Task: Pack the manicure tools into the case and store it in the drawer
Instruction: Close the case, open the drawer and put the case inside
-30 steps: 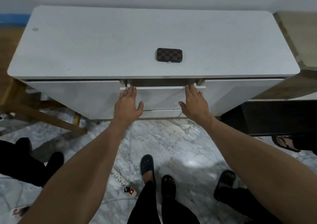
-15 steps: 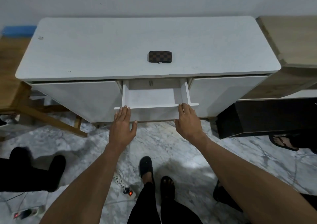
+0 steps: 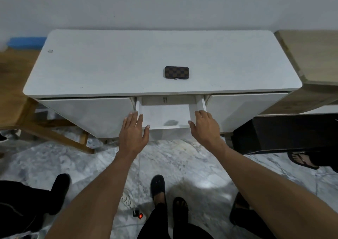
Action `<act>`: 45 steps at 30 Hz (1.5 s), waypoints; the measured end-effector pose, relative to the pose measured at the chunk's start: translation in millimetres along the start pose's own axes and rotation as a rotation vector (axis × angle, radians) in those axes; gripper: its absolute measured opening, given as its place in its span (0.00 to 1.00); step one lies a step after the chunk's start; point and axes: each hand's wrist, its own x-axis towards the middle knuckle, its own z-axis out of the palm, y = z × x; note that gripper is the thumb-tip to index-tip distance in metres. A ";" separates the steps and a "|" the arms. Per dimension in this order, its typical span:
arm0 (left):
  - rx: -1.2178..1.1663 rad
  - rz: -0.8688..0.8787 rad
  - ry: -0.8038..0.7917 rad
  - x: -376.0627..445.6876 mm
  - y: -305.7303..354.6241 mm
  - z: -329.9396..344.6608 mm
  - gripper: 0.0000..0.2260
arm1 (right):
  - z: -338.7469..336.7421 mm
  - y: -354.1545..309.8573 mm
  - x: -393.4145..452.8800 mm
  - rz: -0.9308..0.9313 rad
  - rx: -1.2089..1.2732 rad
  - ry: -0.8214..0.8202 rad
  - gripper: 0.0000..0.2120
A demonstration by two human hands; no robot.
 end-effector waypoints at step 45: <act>0.086 0.000 -0.037 191.8 -36.4 0.3 0.42 | -27.2 -55.0 105.7 -0.262 0.063 0.000 0.30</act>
